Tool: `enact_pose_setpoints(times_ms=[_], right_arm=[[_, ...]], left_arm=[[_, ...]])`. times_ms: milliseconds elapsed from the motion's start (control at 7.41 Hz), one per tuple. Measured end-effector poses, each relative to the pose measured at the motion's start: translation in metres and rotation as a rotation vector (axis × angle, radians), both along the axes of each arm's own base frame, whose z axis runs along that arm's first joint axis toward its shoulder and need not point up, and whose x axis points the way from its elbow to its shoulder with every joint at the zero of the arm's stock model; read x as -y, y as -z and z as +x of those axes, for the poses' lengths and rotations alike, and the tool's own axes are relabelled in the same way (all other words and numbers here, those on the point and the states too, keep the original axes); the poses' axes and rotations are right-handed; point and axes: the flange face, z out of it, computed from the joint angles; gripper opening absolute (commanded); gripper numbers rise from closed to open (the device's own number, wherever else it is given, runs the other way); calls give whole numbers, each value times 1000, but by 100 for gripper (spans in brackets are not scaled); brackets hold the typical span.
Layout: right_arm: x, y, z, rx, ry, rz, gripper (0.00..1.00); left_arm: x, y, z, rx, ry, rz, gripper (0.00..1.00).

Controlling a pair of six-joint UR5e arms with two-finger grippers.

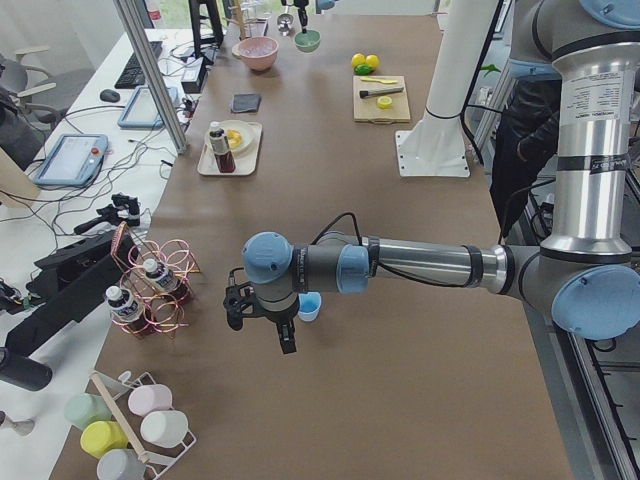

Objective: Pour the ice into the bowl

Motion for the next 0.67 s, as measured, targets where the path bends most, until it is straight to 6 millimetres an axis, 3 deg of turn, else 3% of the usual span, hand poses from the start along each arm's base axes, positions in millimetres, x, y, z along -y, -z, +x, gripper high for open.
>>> enact_pose_setpoints(times_ms=[405, 675], right_arm=[[-19, -43, 9, 2, -8, -2, 0], [-22, -60, 11, 1, -10, -2, 0]], left_arm=[[-1, 6, 0, 1, -1, -2, 97], [-1, 6, 0, 2, -1, -3, 97]])
